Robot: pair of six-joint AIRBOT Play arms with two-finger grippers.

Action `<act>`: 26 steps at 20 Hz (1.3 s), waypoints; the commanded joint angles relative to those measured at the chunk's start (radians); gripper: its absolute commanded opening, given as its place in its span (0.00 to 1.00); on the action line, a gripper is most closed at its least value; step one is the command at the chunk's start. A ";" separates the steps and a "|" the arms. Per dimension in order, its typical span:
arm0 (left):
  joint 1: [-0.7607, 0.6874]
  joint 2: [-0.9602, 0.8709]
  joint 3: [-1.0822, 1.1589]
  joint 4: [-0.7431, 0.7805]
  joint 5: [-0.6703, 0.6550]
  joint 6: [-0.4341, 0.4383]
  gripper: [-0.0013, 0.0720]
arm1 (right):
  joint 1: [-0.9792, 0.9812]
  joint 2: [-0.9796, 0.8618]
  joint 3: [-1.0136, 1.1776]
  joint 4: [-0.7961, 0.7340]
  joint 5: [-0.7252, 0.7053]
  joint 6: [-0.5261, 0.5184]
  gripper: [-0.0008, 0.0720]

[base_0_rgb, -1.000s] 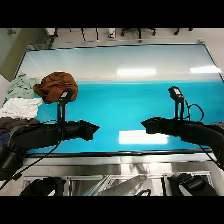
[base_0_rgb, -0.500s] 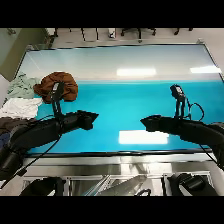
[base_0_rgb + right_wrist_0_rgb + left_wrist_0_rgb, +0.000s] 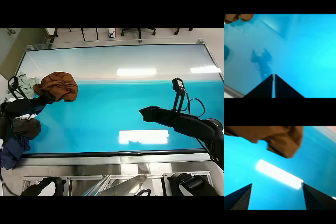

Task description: Fold the shirts.

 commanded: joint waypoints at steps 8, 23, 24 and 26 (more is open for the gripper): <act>0.159 -0.576 0.405 0.020 -0.009 0.004 0.97 | -0.028 -0.142 0.000 0.020 0.093 0.083 0.70; -0.046 -0.649 0.747 -0.048 0.294 0.108 0.04 | -0.047 -0.142 0.001 0.023 0.100 0.082 0.70; -0.083 -0.613 0.753 -0.133 0.353 0.153 0.04 | -0.070 -0.142 0.005 0.023 0.092 0.079 0.70; -0.182 -0.544 0.758 -0.300 0.472 0.211 0.04 | -0.137 -0.143 0.029 0.022 0.007 0.075 0.70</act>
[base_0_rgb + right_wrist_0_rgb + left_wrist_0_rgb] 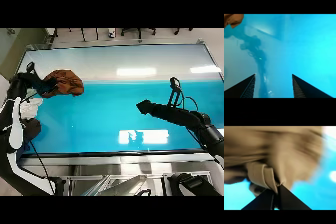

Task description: Fold the shirts.

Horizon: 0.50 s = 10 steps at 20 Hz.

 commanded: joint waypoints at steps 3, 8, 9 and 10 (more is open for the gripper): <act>-0.320 0.156 0.020 -0.217 0.232 0.088 0.04 | -0.125 0.000 0.049 0.001 -0.263 -0.028 0.70; -0.725 0.108 0.021 -0.215 0.155 -0.002 0.04 | -0.117 -0.015 0.045 -0.002 -0.474 -0.083 0.70; -0.793 0.078 0.021 -0.215 0.122 -0.017 0.04 | -0.116 -0.015 0.044 -0.001 -0.486 -0.083 0.70; -0.851 0.045 0.021 -0.215 0.086 -0.034 0.04 | -0.116 -0.015 0.044 -0.001 -0.492 -0.083 0.70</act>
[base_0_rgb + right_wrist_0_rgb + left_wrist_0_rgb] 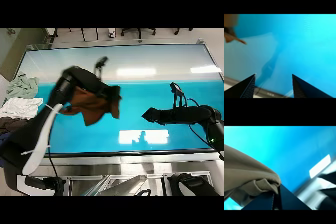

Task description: Fold the shirts.

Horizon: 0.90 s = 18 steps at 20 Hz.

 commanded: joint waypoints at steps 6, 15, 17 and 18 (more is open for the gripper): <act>-0.293 -0.187 0.002 -0.013 -0.182 -0.116 0.05 | -0.005 -0.004 -0.043 -0.034 -0.140 -0.023 0.70; 0.230 0.142 -0.017 0.120 0.255 -0.096 0.97 | -0.296 0.115 -0.034 -0.139 -0.325 -0.015 0.70; 0.353 0.207 -0.140 0.196 0.234 -0.095 0.97 | -0.332 0.101 -0.067 -0.091 -0.297 -0.020 0.70; 0.408 0.224 -0.204 0.198 0.204 -0.095 0.97 | -0.328 0.081 -0.084 -0.040 -0.273 -0.045 0.70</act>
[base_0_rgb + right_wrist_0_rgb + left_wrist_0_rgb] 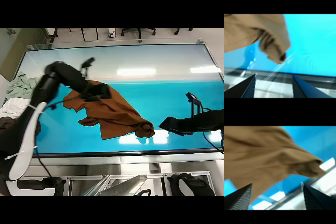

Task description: Fold the shirts.

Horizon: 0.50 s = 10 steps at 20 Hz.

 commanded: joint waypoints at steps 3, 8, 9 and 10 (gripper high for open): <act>0.305 0.065 -0.277 0.005 -0.107 0.027 0.97 | -0.038 -0.132 -0.056 0.162 0.051 -0.089 0.70; 0.365 -0.109 -0.346 -0.133 -0.216 0.099 0.97 | 0.073 -0.333 -0.056 0.193 0.117 -0.130 0.70; 0.357 -0.151 -0.332 -0.138 -0.222 0.101 0.97 | 0.113 -0.358 -0.056 0.193 0.140 -0.130 0.70; 0.348 -0.188 -0.310 -0.138 -0.225 0.105 0.97 | 0.142 -0.377 -0.056 0.193 0.173 -0.130 0.70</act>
